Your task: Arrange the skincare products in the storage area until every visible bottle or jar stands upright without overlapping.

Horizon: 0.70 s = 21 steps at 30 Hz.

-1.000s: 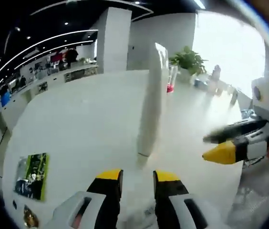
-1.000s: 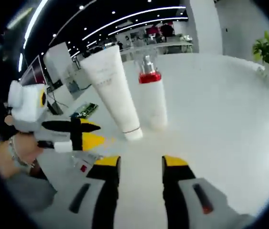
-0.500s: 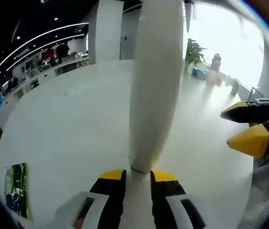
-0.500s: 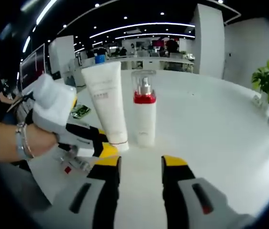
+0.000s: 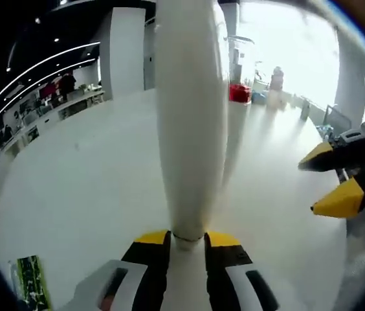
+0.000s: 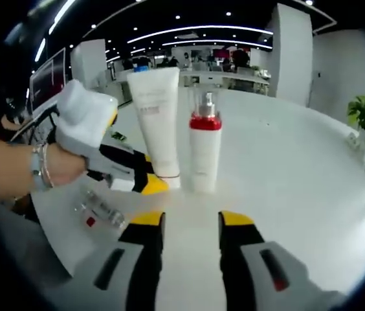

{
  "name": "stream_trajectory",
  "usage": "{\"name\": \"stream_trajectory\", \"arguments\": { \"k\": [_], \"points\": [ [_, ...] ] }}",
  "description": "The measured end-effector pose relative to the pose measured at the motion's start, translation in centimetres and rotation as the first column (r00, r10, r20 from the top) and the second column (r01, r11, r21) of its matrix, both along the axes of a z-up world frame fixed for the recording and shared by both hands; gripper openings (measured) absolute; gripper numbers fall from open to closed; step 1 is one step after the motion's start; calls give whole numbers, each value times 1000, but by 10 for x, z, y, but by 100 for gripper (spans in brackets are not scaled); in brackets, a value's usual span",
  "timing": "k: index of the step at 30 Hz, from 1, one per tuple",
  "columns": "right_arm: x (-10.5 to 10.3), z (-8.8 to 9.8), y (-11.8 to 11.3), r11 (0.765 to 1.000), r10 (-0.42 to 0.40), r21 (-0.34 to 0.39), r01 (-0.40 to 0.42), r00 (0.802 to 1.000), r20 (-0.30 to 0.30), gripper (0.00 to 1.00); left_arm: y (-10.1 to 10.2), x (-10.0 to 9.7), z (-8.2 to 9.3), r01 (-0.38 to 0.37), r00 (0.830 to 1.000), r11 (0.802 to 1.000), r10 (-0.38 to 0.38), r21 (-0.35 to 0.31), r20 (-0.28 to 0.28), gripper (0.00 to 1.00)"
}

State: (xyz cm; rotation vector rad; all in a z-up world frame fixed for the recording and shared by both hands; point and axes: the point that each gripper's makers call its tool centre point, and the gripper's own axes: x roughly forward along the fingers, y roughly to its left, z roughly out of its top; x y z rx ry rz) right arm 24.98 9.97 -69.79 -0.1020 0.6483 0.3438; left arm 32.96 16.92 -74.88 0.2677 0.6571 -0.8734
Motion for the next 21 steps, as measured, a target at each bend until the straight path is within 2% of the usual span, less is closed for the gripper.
{"name": "stream_trajectory", "arguments": {
  "k": [5,13,21],
  "points": [
    [-1,-3,0,1000,12,-22,-12,1000,-5,33,-1,-1,2,138,989,990,-139,20,40,22],
    [-2,-5,1,999,27,-47,-27,1000,-6,33,10,4,5,136,990,991,-136,4,32,25],
    [-3,-8,1,998,31,-55,-32,999,-20,33,4,5,7,136,990,991,-135,-14,43,22]
  ]
}}
